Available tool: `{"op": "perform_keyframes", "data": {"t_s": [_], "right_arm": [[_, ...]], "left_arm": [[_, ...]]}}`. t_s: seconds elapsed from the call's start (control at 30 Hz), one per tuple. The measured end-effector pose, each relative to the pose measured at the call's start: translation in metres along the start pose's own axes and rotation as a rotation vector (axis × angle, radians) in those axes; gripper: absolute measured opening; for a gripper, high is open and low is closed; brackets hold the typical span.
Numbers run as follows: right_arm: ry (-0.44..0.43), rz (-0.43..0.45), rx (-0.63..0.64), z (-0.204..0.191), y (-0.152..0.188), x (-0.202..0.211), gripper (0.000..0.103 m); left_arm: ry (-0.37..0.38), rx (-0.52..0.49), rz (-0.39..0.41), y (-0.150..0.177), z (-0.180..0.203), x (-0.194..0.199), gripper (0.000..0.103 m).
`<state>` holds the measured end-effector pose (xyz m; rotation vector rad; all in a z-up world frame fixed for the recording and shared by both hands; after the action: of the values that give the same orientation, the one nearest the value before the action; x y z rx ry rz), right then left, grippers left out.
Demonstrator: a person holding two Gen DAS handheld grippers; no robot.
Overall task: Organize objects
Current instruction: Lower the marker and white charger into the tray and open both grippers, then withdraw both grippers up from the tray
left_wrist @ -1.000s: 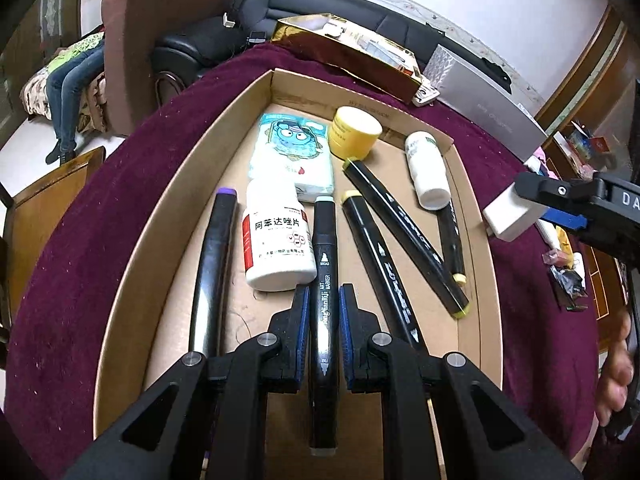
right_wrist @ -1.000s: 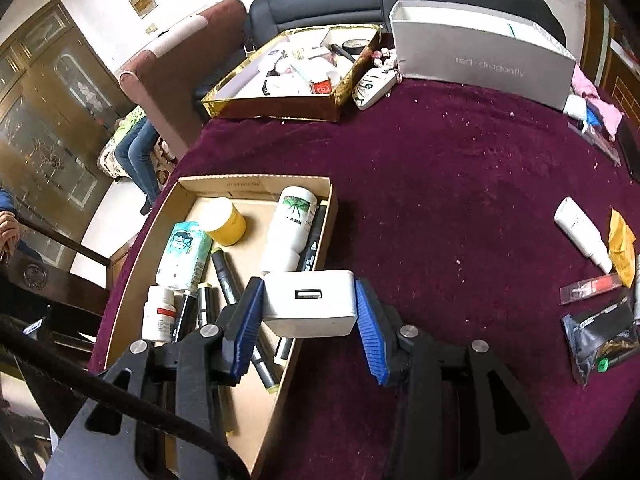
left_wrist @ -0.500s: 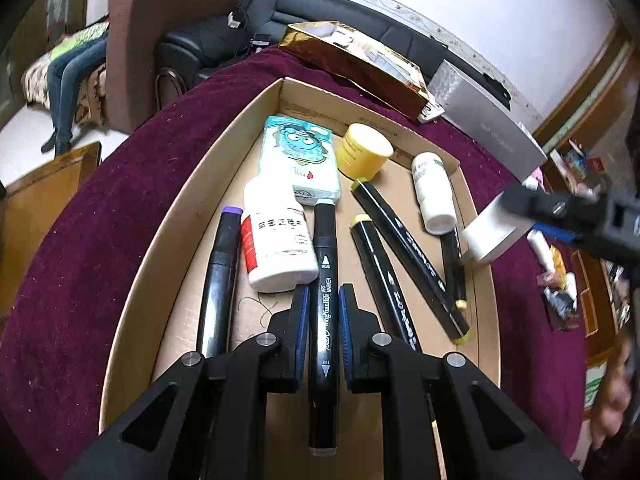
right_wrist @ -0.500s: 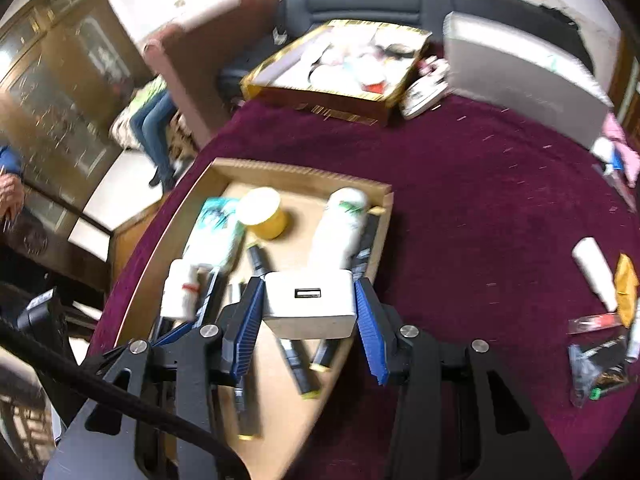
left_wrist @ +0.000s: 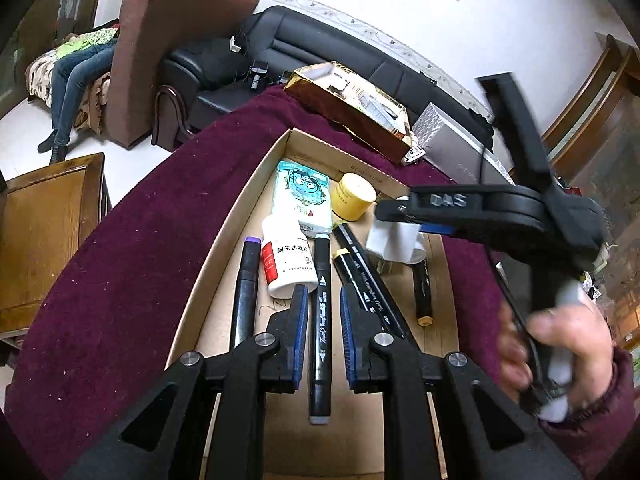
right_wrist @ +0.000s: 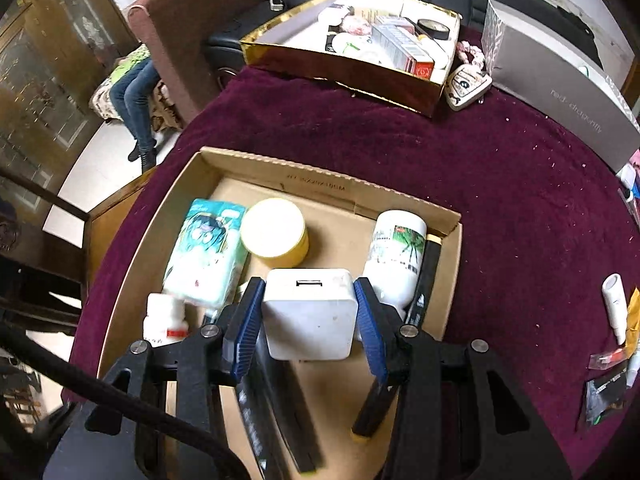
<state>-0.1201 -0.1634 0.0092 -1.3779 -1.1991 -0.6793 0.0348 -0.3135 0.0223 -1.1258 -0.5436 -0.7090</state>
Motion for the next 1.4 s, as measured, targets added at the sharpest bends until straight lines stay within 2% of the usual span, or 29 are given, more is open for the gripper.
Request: {"op": "perform_keyframes", "data": {"t_s": [0.2,0.27,0.33,0.43,0.6,0.67,0.73,0.83,0.93,1.23,1.4], "right_arm": [[-0.002,-0.031,-0.028,0.002,-0.003,-0.016,0.044],[0.001,-0.026,-0.031,0.002,-0.005,-0.017,0.045],[0.004,-0.005,-0.022,0.001,-0.005,-0.014,0.047],[-0.018,0.040,-0.021,0.000,-0.005,0.000,0.055],[-0.056,0.164,-0.041,0.011,0.000,0.050,0.055],[-0.043,0.233,-0.027,0.015,0.004,0.074,0.060],[-0.023,0.314,-0.012,0.023,0.013,0.100,0.070],[0.007,0.441,0.006,0.037,0.035,0.139,0.081],[0.037,0.518,0.009,0.051,0.058,0.163,0.081],[0.059,0.589,-0.042,0.094,0.111,0.190,0.081],[0.078,0.677,-0.070,0.112,0.136,0.214,0.082]], "left_arm": [[0.011,0.011,0.000,0.003,-0.002,0.001,0.016],[0.004,0.014,-0.001,0.003,-0.001,0.000,0.024],[0.005,0.021,0.001,0.003,-0.001,0.001,0.038],[0.007,0.036,0.008,0.005,-0.001,0.005,0.043],[0.011,0.029,0.020,0.003,0.011,0.014,0.043],[0.005,0.005,0.039,0.002,0.022,0.022,0.043],[-0.004,-0.026,0.061,0.000,0.034,0.030,0.043],[-0.033,-0.087,0.095,-0.001,0.057,0.043,0.051],[-0.081,-0.166,0.131,-0.001,0.082,0.056,0.052],[-0.251,-0.382,0.237,0.009,0.153,0.089,0.056],[-0.351,-0.467,0.305,0.016,0.181,0.102,0.059]]}}
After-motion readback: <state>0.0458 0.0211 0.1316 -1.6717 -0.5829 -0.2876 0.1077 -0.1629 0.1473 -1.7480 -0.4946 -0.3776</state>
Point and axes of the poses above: each gripper's, at about its wrist camera, not at the fingertips, and x roughly against the way its jaws point, z to its right, y to its underside, the point moved 3 cm from there along -x, roughly the way its jaws point, and after that the axes turned 8 degrees about -x, right-handed, at the moved point
